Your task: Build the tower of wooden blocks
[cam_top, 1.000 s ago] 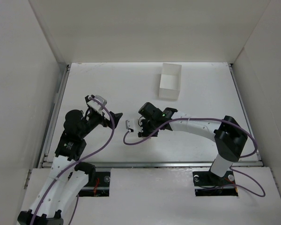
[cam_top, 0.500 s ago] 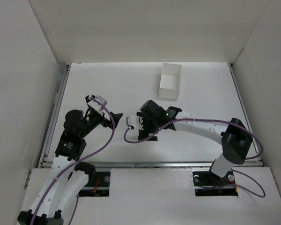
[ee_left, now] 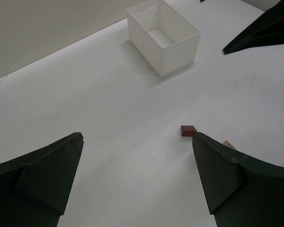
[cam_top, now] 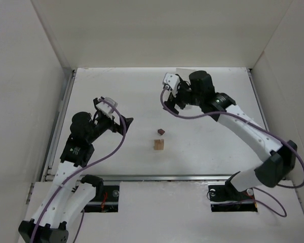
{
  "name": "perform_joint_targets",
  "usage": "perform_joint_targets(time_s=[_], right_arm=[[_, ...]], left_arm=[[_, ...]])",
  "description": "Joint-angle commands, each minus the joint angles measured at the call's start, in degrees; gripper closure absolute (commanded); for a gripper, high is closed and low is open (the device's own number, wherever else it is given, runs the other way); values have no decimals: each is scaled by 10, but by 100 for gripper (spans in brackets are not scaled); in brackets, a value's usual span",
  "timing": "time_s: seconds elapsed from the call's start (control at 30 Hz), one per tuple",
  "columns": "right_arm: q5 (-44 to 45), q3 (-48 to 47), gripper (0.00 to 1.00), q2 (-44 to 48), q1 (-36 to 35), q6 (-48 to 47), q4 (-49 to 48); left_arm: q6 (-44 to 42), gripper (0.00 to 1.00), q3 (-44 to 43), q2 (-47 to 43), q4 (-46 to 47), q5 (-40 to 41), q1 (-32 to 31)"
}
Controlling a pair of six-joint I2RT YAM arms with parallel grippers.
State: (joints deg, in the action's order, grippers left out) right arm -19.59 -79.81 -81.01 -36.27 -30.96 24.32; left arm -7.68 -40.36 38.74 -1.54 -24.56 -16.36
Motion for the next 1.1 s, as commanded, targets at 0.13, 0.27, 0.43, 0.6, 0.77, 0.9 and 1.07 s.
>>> perform_joint_targets(time_s=[0.13,0.27,0.43,0.6,0.77,0.9,1.07], right_arm=[[5,-33,7,-187,36,-67,78],[-12,-45,7,-225,41,-109,94],[-26,-71,7,-279,36,-114,122],[-19,-71,7,-299,16,-107,123],[-4,-49,7,-325,-14,-76,107],[-11,-68,7,-339,-20,-57,92],[10,-94,9,-376,-20,-52,98]], left_arm=[[-33,0,-65,39,24,20,7],[-33,0,-71,60,29,20,14],[-33,0,-71,88,42,20,19],[-39,0,-71,99,48,20,25],[-44,0,-66,105,53,20,25],[-44,0,-60,105,53,20,25],[-50,0,-55,105,53,20,25]])
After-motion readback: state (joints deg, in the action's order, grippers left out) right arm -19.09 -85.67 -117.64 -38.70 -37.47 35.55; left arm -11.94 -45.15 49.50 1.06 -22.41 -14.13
